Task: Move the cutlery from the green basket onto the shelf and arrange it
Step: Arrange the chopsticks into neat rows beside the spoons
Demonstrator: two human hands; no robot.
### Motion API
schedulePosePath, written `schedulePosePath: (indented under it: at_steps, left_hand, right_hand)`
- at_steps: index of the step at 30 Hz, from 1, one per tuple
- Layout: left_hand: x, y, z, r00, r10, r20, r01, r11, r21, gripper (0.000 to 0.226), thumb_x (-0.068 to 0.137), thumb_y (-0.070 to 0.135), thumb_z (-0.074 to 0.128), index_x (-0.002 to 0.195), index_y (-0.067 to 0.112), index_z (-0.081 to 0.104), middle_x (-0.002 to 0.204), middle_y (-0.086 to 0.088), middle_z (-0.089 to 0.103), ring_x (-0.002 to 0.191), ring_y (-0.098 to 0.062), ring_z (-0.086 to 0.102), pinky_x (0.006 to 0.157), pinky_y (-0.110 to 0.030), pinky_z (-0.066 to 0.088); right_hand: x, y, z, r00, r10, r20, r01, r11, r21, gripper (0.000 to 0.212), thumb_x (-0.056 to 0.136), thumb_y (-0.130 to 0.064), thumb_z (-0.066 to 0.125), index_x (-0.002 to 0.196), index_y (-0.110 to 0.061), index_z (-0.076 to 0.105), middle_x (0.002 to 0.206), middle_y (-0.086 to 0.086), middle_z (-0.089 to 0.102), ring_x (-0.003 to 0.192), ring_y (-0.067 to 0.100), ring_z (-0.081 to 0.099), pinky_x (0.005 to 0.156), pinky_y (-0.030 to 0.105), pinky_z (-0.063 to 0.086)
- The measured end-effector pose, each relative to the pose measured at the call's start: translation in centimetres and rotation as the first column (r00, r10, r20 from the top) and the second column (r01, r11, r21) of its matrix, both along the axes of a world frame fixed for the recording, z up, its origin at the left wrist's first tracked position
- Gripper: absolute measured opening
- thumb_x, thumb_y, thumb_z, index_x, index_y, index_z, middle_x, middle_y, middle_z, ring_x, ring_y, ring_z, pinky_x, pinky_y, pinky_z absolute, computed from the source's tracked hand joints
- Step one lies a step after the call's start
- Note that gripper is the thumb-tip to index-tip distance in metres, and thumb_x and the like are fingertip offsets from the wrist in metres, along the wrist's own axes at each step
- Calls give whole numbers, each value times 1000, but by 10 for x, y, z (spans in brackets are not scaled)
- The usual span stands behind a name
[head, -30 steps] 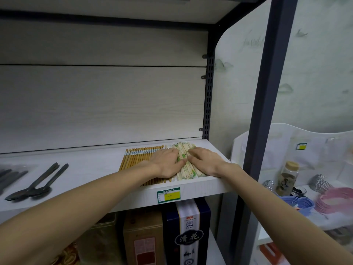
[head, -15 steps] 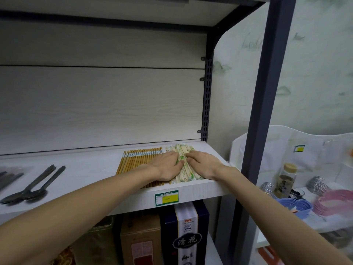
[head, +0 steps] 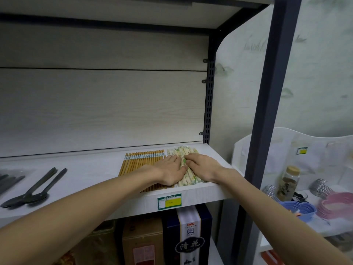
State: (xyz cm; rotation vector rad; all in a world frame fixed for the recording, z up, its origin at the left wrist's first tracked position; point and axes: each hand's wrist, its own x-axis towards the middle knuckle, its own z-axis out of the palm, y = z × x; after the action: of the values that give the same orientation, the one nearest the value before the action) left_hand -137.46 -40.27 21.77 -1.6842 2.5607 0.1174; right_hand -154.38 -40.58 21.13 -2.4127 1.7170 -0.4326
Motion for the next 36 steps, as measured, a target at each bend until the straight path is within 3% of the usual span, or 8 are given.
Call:
schedulePosePath:
  at_steps: [6, 9, 11, 14, 16, 20, 27, 36]
  left_hand:
    - [2, -3, -1, 1000, -30, 5, 31, 998, -55, 68, 106, 54, 11, 162, 15, 12, 168, -11, 16, 155, -28, 12, 126, -43, 14]
    - [1, -1, 0, 999, -36, 2, 36, 998, -59, 68, 107, 51, 14, 162, 11, 9, 170, -10, 3, 157, -24, 3, 127, -40, 8]
    - [1, 1, 3, 999, -39, -15, 39, 999, -38, 68, 107, 51, 16, 162, 10, 12, 170, -9, 3, 157, -23, 6, 127, -39, 11]
    - [1, -2, 7, 997, 0, -81, -3, 999, -33, 59, 107, 53, 22, 143, 12, 42, 153, -12, 44, 135, -26, 45, 104, -36, 39]
    - [0, -1, 8, 990, 9, -140, -16, 999, -50, 59, 105, 57, 21, 136, 14, 47, 145, -9, 51, 127, -26, 51, 96, -36, 41]
    - [-1, 3, 3, 995, -38, -90, 31, 997, -77, 70, 105, 58, 16, 162, 16, 17, 168, -4, 20, 154, -23, 20, 123, -41, 23]
    - [-1, 0, -1, 999, -19, -28, 19, 1000, 6, 70, 106, 55, 8, 163, 16, -1, 170, -4, -8, 157, -19, -5, 127, -35, 0]
    - [-6, -1, -2, 998, 15, -60, -10, 997, 80, 68, 107, 51, 6, 161, 12, -7, 169, -7, -14, 156, -20, -14, 127, -36, -6]
  right_hand:
    - [0, 2, 1, 999, -31, -13, 31, 999, 12, 44, 107, -36, 33, 144, -20, 50, 149, 4, 51, 135, 28, 48, 112, 40, 37]
    - [0, 1, -1, 997, -75, -6, 75, 997, 7, 35, 104, -35, 35, 126, -20, 58, 130, 6, 63, 119, 32, 57, 99, 43, 45]
    - [0, 1, -1, 997, -81, -7, 81, 997, 2, 37, 103, -35, 35, 131, -22, 57, 135, 5, 61, 122, 31, 56, 101, 43, 45]
    - [-1, 2, -1, 996, -91, -8, 91, 996, -6, 39, 104, -34, 36, 134, -18, 56, 139, 6, 58, 124, 31, 55, 103, 42, 44]
    - [0, 3, -2, 997, -81, 4, 81, 997, -5, 40, 104, -33, 36, 136, -17, 55, 140, 6, 57, 126, 30, 54, 105, 42, 43]
    - [0, 1, -4, 998, -54, 13, 54, 999, 5, 44, 105, -29, 34, 145, -18, 49, 148, 4, 51, 134, 26, 48, 112, 39, 37]
    - [-1, 2, -4, 997, -65, 29, 64, 998, 26, 46, 108, -25, 31, 148, -6, 42, 160, 10, 33, 149, 24, 27, 120, 30, 19]
    - [1, 2, 2, 994, -91, 57, 84, 990, 112, 38, 107, -21, 32, 134, -3, 53, 141, 15, 52, 130, 30, 47, 108, 34, 35]
